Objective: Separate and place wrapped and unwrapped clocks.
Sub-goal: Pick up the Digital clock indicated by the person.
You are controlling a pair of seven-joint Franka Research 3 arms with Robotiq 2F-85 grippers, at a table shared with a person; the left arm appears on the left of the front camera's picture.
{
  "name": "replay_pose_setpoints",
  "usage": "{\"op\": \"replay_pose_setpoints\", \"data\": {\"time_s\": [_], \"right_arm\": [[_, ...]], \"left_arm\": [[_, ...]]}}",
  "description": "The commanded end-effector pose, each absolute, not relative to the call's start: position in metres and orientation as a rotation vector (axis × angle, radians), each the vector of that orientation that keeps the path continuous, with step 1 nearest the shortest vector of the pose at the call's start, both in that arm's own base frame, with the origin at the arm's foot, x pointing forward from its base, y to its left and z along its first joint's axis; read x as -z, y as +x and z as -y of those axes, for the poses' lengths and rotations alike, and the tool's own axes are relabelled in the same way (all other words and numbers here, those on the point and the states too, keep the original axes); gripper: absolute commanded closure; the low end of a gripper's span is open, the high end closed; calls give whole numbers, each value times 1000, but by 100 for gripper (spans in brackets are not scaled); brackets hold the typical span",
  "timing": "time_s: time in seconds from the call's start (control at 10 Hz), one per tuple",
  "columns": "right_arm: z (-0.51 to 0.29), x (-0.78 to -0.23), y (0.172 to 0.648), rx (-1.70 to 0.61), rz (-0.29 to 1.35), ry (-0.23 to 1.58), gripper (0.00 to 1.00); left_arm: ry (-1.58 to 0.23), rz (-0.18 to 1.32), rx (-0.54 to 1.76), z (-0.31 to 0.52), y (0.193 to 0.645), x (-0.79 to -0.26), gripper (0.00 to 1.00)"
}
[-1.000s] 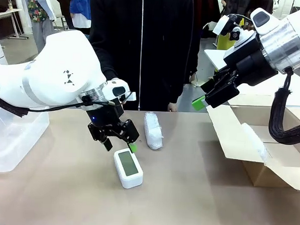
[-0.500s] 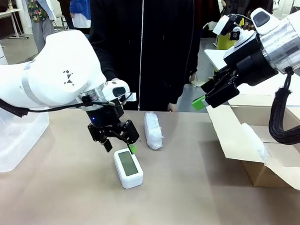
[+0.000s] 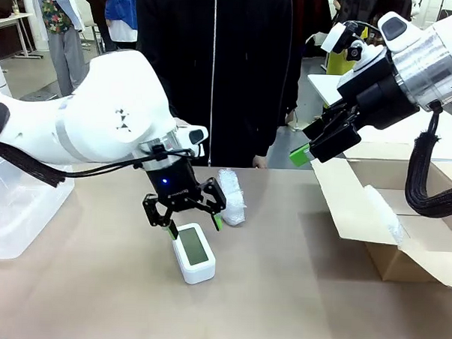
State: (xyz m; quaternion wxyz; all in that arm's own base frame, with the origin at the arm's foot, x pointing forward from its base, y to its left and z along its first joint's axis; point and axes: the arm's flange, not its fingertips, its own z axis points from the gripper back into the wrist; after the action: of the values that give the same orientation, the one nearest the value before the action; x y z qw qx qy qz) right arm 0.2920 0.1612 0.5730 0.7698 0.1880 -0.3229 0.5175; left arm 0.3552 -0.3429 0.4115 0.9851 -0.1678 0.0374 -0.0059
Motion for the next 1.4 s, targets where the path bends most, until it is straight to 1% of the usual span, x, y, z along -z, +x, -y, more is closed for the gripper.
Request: {"op": "replay_pose_setpoints", "data": {"time_s": [0.0, 0.1, 0.2, 0.5, 0.7, 1.0, 1.3], "right_arm": [[-160, -573, 292, -1131, 692, 411, 0], [-160, -573, 292, -1131, 692, 411, 0], [-160, -573, 292, -1131, 692, 411, 0], [-160, -573, 292, -1131, 692, 411, 0], [-160, -573, 292, -1131, 692, 411, 0], [-160, -573, 292, -1131, 692, 411, 0], [-160, -573, 292, -1131, 692, 411, 0]], "left_arm": [[-264, -69, -140, 366, 355, -403, 0], [-241, -49, -277, 371, 352, -397, 0], [-219, -25, -361, 375, 349, -394, 0], [-159, 21, -474, 381, 343, -380, 0], [-84, 31, -449, 371, 345, -370, 0], [-82, 21, -379, 362, 361, -358, 0], [-80, 50, -337, 361, 377, -349, 0]]}}
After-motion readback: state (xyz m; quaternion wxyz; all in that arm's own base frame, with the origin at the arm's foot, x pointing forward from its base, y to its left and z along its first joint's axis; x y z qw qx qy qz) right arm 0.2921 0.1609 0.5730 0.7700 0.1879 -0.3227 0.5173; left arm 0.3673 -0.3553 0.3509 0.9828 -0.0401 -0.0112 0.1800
